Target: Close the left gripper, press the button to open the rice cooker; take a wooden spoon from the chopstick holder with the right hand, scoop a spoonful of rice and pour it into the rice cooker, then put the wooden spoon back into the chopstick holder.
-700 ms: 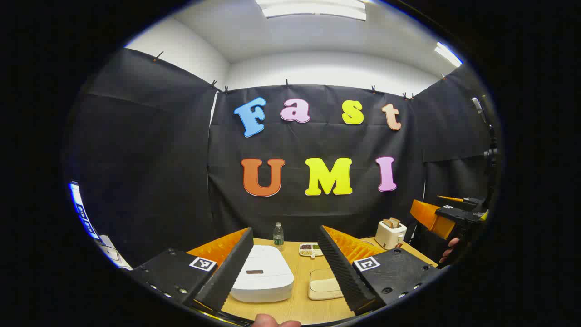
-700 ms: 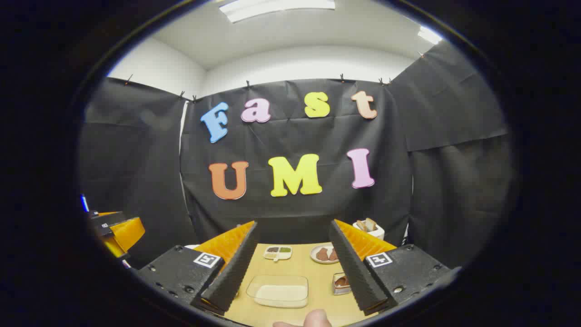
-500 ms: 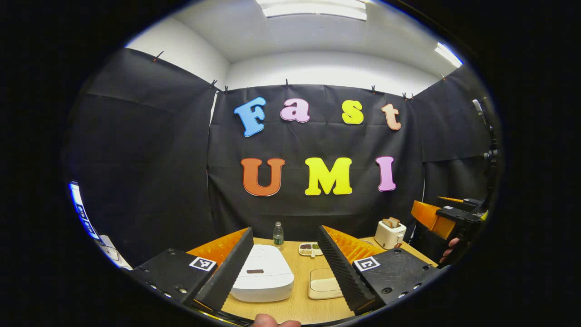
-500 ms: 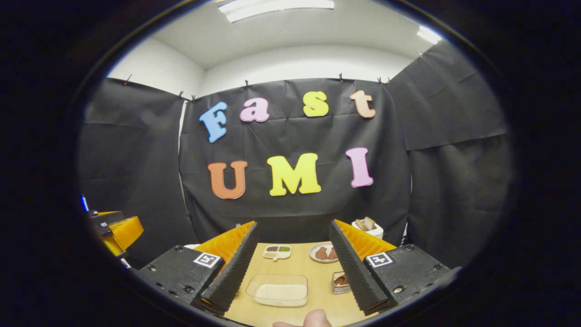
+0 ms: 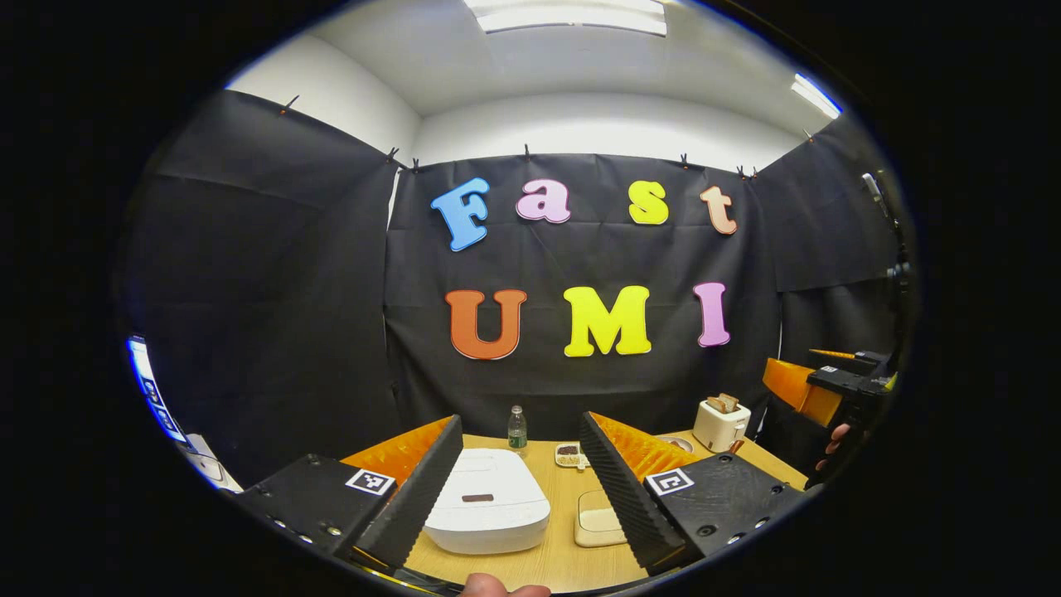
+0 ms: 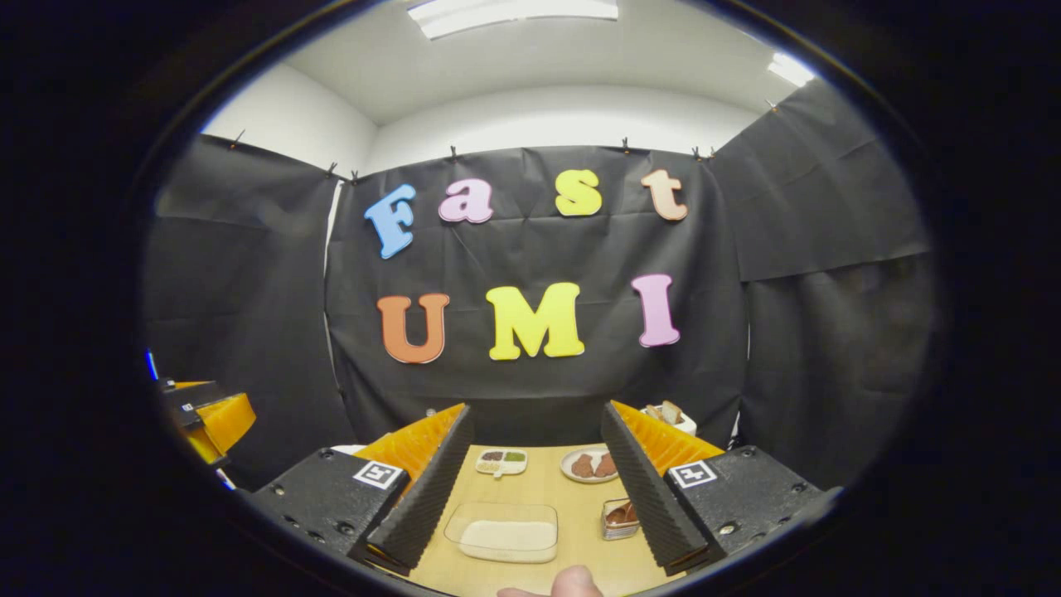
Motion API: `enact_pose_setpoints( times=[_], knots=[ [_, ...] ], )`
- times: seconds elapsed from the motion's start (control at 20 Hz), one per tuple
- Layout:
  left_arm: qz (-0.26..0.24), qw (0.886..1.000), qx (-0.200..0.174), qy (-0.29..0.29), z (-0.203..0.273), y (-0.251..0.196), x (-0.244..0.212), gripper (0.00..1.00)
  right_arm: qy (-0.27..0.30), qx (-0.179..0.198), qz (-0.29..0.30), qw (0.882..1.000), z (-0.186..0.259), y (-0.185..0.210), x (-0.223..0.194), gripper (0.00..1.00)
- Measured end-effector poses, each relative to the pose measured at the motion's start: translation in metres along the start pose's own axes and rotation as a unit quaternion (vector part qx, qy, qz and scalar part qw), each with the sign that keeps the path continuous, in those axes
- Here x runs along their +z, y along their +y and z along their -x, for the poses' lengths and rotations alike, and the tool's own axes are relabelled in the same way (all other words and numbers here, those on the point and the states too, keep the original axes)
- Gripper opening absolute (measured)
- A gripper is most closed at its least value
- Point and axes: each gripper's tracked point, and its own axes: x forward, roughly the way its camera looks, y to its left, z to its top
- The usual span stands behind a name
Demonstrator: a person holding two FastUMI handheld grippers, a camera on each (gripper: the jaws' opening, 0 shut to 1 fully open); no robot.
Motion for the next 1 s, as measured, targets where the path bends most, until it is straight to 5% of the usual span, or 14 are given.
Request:
enact_pose_setpoints(
  times=[0.55,1.0],
  knots=[
    [-0.008,1.0,-0.015,0.015,-0.011,0.002,-0.013,0.95,0.006,0.01,-0.006,1.0,-0.013,0.011,-0.009,1.0],
    [0.006,0.993,0.007,0.117,-0.032,0.022,-0.067,0.94,0.027,0.001,-0.006,1.0,-0.033,-0.007,-0.025,1.0]
  ],
)
